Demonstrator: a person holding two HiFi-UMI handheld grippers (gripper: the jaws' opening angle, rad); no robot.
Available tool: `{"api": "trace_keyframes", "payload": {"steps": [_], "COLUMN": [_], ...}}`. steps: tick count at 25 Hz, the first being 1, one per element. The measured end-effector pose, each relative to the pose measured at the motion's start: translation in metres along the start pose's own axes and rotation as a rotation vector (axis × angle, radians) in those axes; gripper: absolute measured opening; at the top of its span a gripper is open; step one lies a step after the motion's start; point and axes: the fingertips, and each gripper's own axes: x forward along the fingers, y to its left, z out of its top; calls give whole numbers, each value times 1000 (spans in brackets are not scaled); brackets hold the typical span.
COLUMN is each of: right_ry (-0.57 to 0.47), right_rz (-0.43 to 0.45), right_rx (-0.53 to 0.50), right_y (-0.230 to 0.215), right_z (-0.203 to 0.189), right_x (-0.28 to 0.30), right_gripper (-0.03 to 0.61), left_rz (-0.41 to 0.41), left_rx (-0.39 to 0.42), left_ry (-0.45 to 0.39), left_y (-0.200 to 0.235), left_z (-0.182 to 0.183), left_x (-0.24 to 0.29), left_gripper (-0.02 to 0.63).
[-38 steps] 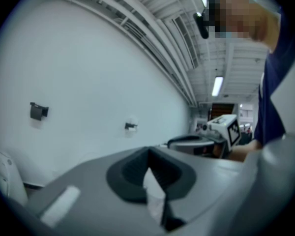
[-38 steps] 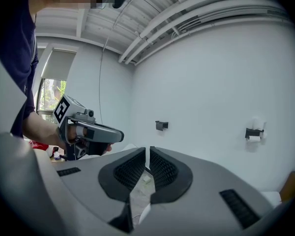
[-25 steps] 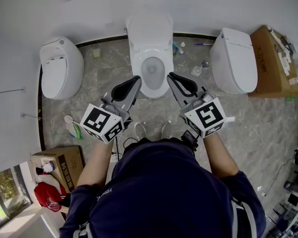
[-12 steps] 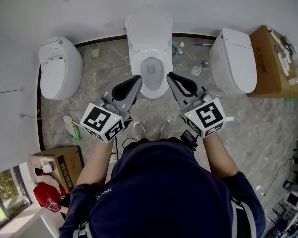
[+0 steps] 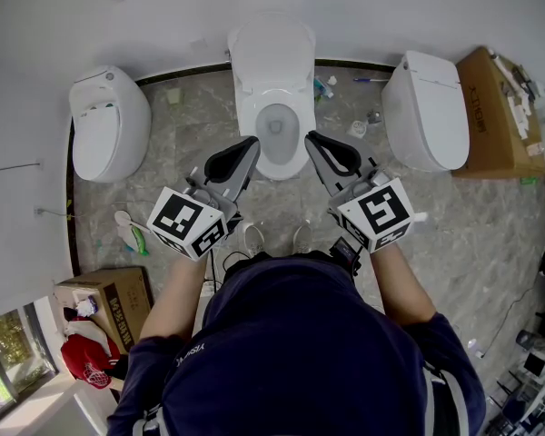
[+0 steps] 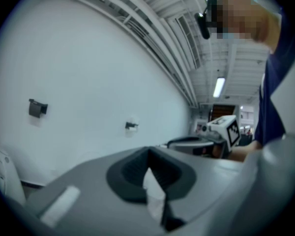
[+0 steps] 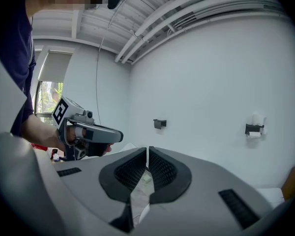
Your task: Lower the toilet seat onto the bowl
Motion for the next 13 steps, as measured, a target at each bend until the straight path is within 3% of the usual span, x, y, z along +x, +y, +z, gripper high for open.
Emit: {"api": "trace_keyframes", "payload": {"steps": [13], "right_ry": [5], "right_rz": [-4], "right_rx": [-3], "right_y": [-3], "right_z": [-3], "right_x": [-1], "right_gripper": [20], "left_rz": [-4], "left_rx": [-4], "left_ry": [0], "left_y": [0], "left_z": [-1], "left_x": [5], "left_gripper": [-3]}}
